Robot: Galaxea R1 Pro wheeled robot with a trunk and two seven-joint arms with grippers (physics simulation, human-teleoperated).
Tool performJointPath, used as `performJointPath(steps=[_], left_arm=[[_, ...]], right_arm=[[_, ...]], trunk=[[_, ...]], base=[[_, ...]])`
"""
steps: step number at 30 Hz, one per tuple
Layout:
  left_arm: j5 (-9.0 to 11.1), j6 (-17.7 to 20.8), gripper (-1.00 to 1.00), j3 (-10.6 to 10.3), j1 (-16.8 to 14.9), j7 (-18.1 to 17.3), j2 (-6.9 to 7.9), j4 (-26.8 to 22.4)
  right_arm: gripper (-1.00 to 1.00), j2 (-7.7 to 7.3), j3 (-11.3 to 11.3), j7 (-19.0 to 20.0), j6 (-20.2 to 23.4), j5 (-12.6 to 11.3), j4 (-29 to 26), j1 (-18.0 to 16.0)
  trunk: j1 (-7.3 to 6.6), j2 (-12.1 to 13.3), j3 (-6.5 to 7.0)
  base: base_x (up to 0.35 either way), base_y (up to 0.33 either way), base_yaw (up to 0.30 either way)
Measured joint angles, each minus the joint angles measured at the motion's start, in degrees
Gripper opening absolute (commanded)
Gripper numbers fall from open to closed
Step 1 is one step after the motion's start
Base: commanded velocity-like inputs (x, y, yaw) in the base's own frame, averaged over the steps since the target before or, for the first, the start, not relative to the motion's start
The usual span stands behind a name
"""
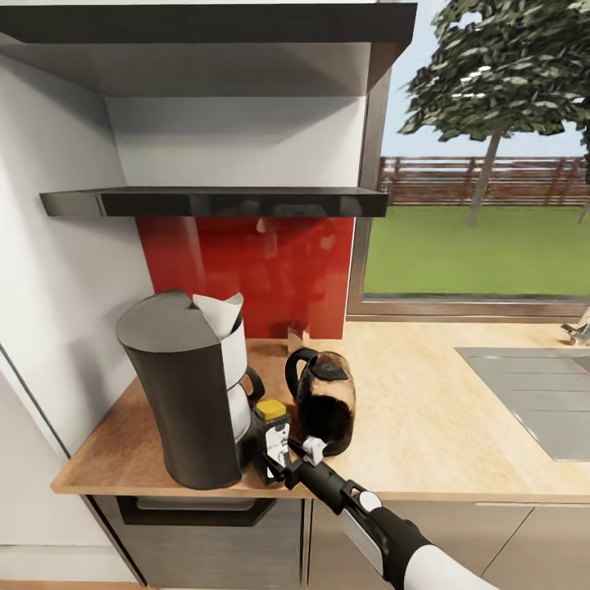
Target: Set up a coffee station on the kitchen countertop: keep the coffee maker on the countertop, move the bottle of coffee from the kitchen shelf to the counter next to the coffee maker, place a paper coffee filter on top of the coffee maker, put the saucer next to the coffee maker with the coffee cup on the saucer, and place the electric kettle next to the coffee maker.
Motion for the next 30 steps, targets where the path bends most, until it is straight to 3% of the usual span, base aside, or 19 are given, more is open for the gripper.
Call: performJointPath(steps=[3,9,30], left_arm=[[0.0,0.0,1.0,0.0,0.0,-0.2,-0.26,0.0],[0.0,0.0,1.0,0.0,0.0,-0.3,-0.47,0.0],[0.0,-0.1,1.0,0.0,0.0,-0.2,-0.64,0.0]], right_arm=[[-1.0,0.2,-0.1,0.0,-0.1,-0.6,0.3,0.0],[-1.0,-1.34,0.3,0.0,-0.3,0.4,-0.8,0.1],[-1.0,-1.21,-0.1,-0.2,0.2,-0.5,-0.8,0.0]], trunk=[[0.0,0.0,0.0],[0.0,0.0,0.0],[0.02,0.0,0.0]], base=[[0.0,0.0,0.0],[0.0,0.0,0.0],[-0.02,0.0,0.0]])
